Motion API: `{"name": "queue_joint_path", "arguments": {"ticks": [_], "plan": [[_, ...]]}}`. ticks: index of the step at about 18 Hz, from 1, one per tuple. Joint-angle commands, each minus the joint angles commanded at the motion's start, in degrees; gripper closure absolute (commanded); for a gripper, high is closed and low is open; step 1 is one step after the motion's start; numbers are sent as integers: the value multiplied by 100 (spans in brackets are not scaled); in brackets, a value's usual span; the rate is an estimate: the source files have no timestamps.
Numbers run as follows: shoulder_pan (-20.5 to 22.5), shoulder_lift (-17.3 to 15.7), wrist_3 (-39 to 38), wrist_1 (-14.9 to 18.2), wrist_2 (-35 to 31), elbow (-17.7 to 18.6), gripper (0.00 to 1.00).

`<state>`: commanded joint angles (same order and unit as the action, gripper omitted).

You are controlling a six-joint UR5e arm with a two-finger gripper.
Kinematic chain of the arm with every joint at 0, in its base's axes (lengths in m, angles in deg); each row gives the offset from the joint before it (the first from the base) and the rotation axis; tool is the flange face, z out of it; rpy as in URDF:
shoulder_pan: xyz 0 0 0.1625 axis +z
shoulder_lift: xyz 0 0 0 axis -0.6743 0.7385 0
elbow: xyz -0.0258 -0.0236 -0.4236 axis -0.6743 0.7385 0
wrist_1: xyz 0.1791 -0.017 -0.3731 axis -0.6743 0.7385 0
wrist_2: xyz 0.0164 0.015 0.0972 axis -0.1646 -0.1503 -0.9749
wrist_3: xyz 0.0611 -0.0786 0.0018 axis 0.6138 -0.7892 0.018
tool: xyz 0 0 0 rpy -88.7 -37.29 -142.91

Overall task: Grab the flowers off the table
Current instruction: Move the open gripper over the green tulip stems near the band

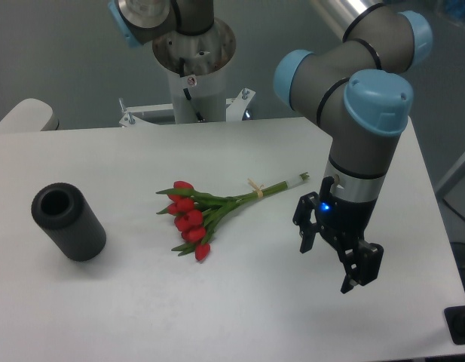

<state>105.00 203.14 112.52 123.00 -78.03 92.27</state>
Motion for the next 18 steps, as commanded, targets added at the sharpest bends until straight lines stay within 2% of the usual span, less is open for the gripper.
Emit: {"name": "queue_joint_path", "arguments": {"ticks": [5,7,10,14,16,18], "plan": [[26,-88,27,-18,0,219,0],[52,-228,26,-35,-148,543,0],[149,-369,27,52,-351,764,0],[255,-650,0,-17,-360,1449,0],[246,-703,-79,17,-378,1677,0],[255,-887,-88,-9,-474,2116,0]]}}
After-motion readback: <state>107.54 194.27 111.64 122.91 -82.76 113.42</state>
